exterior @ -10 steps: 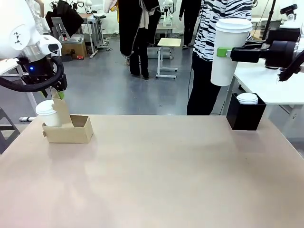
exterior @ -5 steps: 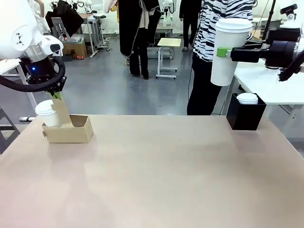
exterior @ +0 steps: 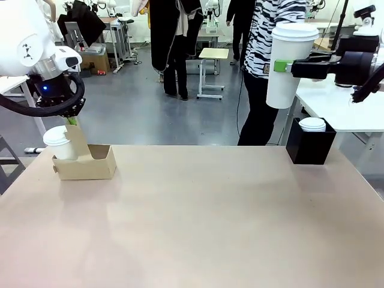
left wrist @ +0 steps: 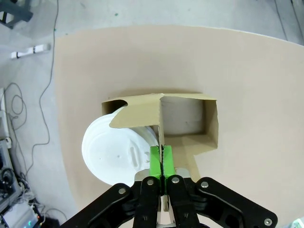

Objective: Pour a drink into a cup and package it in a carrier.
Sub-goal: Position the Cup Carrier in the center of the table.

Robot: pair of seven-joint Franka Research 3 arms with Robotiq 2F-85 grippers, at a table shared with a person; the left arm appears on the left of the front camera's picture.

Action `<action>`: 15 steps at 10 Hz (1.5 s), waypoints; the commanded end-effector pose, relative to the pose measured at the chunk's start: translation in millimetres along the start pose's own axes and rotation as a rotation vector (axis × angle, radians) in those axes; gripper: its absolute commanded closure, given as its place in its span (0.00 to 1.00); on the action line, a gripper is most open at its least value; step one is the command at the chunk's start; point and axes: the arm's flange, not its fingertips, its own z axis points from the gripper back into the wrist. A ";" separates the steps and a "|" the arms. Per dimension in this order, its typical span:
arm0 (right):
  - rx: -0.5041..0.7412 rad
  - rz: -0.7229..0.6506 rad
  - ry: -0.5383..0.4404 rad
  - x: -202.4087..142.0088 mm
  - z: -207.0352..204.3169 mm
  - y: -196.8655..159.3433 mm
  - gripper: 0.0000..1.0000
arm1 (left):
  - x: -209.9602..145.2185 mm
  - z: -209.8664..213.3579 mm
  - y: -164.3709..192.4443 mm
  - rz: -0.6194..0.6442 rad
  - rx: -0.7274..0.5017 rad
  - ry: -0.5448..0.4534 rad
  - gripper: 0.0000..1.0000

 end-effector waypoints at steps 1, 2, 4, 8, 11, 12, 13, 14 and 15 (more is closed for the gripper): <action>0.000 0.000 -0.011 4.3 -0.1 1.2 0.19 | -1.3 2.3 1.8 -0.013 -0.007 0.008 1.00; 0.000 0.000 -0.011 4.3 -0.1 1.2 0.19 | 0.0 0.0 0.0 0.000 0.000 0.000 0.96; 0.000 0.000 -0.011 4.3 -0.1 1.2 0.19 | -7.1 36.7 -4.1 0.041 0.027 0.000 0.98; 0.000 0.000 -0.011 4.3 -0.1 1.2 0.19 | -33.0 123.1 -52.8 0.028 0.028 -0.031 0.98; 0.000 0.000 -0.011 4.3 -0.1 1.2 0.19 | -71.0 170.8 -120.6 0.065 0.025 -0.004 0.98; 0.000 0.000 -0.011 4.3 -0.1 1.2 0.19 | -84.3 176.5 -143.6 0.074 0.043 -0.017 0.98; 0.000 0.000 -0.011 4.3 -0.1 1.2 0.19 | -94.9 177.3 -165.4 0.071 0.019 -0.016 0.98; 0.000 0.000 -0.011 4.3 -0.1 1.2 0.19 | -106.3 175.7 -189.9 0.066 0.000 -0.012 0.98; 0.000 0.000 -0.011 4.3 -0.1 1.2 0.19 | -115.2 171.7 -212.7 0.040 -0.022 -0.016 0.98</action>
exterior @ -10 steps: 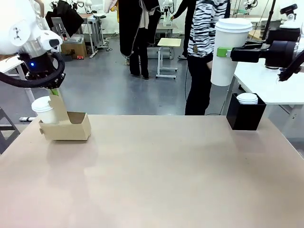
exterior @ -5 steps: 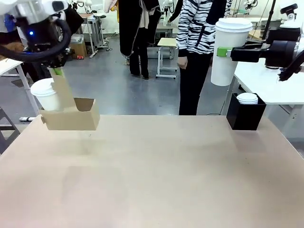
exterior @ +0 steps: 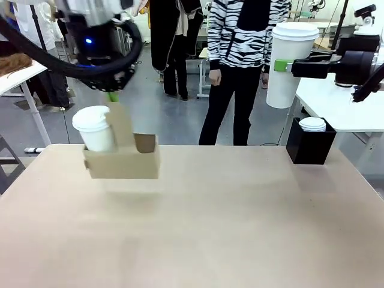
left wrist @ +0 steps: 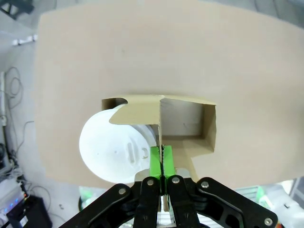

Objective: Pour a drink into a cup and package it in a carrier.
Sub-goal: Position the Cup Carrier in the center of the table.

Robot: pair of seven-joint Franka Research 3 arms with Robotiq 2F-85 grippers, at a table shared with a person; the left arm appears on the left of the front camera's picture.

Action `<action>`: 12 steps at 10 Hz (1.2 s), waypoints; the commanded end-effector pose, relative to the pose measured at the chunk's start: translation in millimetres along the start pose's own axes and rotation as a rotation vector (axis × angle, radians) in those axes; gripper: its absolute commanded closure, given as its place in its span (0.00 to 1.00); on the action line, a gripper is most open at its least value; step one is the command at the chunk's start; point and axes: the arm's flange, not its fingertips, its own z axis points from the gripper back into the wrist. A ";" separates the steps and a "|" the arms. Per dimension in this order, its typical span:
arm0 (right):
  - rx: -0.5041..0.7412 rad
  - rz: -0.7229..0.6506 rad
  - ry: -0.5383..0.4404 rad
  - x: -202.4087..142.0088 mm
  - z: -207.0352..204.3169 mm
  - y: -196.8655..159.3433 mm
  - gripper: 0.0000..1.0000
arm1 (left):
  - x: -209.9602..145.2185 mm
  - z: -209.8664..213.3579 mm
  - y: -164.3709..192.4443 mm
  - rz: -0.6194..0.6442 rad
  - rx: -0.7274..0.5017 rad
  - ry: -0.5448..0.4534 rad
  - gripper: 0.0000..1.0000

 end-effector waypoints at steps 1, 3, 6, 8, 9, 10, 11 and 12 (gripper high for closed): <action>0.001 -0.003 -0.012 3.6 -0.3 0.7 0.19 | -11.3 -14.5 -32.5 -0.015 -0.043 0.004 0.98; 0.001 -0.003 -0.012 3.6 -0.3 0.7 0.19 | -30.4 -33.0 -80.2 -0.060 -0.067 -0.001 0.98; 0.001 -0.003 -0.012 3.6 -0.3 0.7 0.19 | -43.9 -63.7 -134.3 -0.072 -0.086 0.004 0.98; 0.001 -0.003 -0.012 3.6 -0.3 0.7 0.19 | -49.4 -84.1 -156.4 -0.064 -0.055 -0.002 0.98; 0.001 -0.003 -0.012 3.6 -0.3 0.7 0.19 | -52.2 -92.9 -161.7 -0.062 -0.044 0.001 0.98; 0.001 -0.003 -0.012 3.6 -0.3 0.7 0.19 | -55.0 -100.4 -165.4 -0.064 -0.038 0.005 0.98; 0.001 -0.003 -0.012 3.6 -0.3 0.7 0.19 | -57.1 -104.4 -166.7 -0.059 -0.029 -0.001 0.98; 0.001 -0.003 -0.012 3.6 -0.3 0.7 0.19 | -60.0 -111.8 -168.9 -0.047 -0.023 0.002 0.98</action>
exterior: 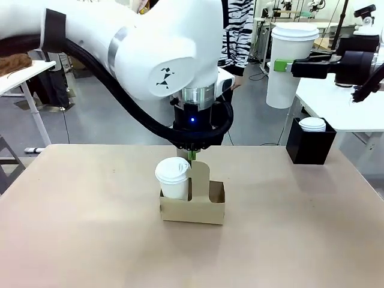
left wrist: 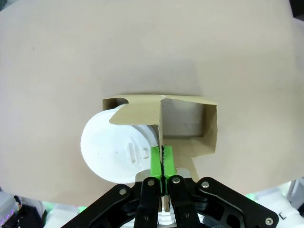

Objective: Pour a drink into a cup and package it in a carrier.
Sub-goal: Position the Cup Carrier in the center of the table, then insert the held 600 ml Paper Cup into the Cup Carrier.

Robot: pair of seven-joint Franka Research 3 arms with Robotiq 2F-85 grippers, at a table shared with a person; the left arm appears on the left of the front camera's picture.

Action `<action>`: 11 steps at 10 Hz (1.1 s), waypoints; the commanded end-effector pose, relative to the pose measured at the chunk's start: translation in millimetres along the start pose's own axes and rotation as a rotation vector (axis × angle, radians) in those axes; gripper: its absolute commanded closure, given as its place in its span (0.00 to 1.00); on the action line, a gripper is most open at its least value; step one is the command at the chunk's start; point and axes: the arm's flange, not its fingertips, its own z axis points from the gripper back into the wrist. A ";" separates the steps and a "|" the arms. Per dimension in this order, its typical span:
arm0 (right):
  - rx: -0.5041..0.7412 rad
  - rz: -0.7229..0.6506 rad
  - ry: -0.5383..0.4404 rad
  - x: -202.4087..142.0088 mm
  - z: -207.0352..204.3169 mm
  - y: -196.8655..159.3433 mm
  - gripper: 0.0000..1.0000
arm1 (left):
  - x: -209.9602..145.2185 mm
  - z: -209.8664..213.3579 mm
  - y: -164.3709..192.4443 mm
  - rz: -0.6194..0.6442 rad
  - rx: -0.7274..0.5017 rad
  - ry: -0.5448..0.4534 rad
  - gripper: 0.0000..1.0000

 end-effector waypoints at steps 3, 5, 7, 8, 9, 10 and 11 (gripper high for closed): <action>0.001 -0.003 -0.012 3.5 -0.2 0.5 0.19 | -1.9 -4.1 -2.6 0.014 0.005 0.005 0.98; 0.001 -0.003 -0.012 3.5 -0.2 0.5 0.19 | -1.9 -4.1 -2.6 0.014 0.005 0.005 0.98; 0.001 -0.003 -0.012 3.5 -0.2 0.5 0.19 | -1.9 -4.1 -2.6 0.014 0.005 0.005 0.98; 0.001 -0.003 -0.012 3.5 -0.2 0.5 0.19 | -1.9 -4.1 -2.6 0.014 0.005 0.005 0.98; 0.001 -0.003 -0.012 3.5 -0.2 0.5 0.19 | -1.9 -4.1 -2.6 0.014 0.005 0.005 0.98; 0.001 -0.003 -0.012 3.5 -0.2 0.5 0.19 | -1.6 -3.9 -3.8 0.013 0.002 0.006 0.40; 0.001 -0.003 -0.012 3.5 -0.2 0.5 0.19 | -1.6 1.5 6.0 -0.014 -0.047 0.051 0.40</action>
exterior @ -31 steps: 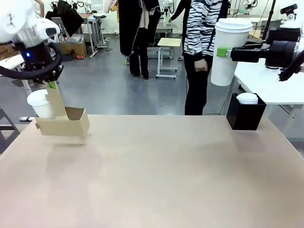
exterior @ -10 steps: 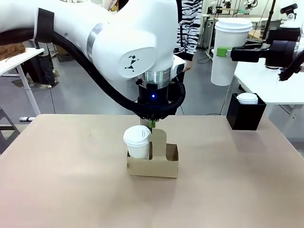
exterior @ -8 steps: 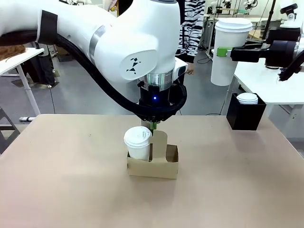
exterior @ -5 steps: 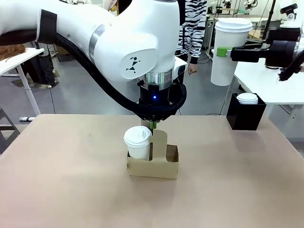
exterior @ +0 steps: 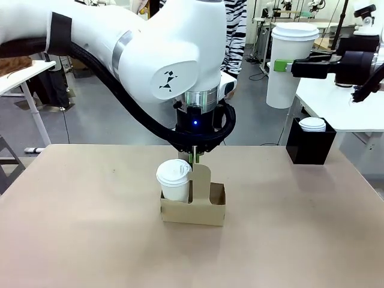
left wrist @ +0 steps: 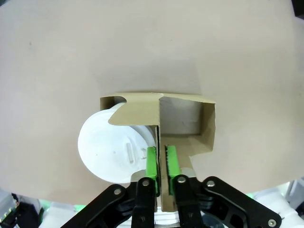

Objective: Pour a drink into a cup and package it in a carrier.
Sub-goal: Insert the held 600 ml Paper Cup into the Cup Carrier.

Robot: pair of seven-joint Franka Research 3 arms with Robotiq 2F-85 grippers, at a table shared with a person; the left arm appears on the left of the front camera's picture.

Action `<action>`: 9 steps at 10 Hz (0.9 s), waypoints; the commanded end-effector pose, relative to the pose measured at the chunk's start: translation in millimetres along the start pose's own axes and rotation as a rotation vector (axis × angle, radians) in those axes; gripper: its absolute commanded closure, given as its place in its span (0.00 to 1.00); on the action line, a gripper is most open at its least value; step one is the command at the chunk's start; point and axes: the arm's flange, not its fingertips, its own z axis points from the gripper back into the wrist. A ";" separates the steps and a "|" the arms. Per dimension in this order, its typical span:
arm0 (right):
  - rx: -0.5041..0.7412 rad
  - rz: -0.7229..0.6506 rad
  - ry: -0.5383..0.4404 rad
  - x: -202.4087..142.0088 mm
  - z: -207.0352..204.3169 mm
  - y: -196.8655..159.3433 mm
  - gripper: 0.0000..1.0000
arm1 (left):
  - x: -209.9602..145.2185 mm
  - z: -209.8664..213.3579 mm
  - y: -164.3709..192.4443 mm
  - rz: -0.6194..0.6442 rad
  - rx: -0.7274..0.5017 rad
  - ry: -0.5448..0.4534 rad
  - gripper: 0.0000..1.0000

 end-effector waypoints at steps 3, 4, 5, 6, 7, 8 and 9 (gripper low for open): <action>0.093 -0.020 0.036 -8.9 -6.6 -7.2 0.19 | -2.8 39.4 28.4 -0.110 -0.078 0.055 0.00; 0.169 -0.025 0.069 -19.7 -14.3 -12.1 0.19 | -4.6 55.8 40.4 -0.184 -0.098 0.086 0.00; 0.233 -0.041 0.090 -31.5 -21.3 -12.5 0.19 | -4.9 75.1 59.1 -0.236 -0.138 0.090 0.00; 0.296 -0.051 0.101 -46.8 -28.7 -8.6 0.19 | -7.1 92.4 86.7 -0.350 -0.153 0.111 0.00; 0.329 -0.039 0.104 -60.5 -34.2 -4.1 0.19 | -5.1 101.6 116.0 -0.439 -0.197 0.107 0.00; 0.366 -0.023 0.094 -73.0 -40.3 2.2 0.19 | -6.0 107.6 148.0 -0.495 -0.225 0.077 0.00; 0.418 -0.020 0.069 -85.5 -44.6 6.4 0.19 | -9.3 109.3 179.8 -0.521 -0.239 0.028 0.00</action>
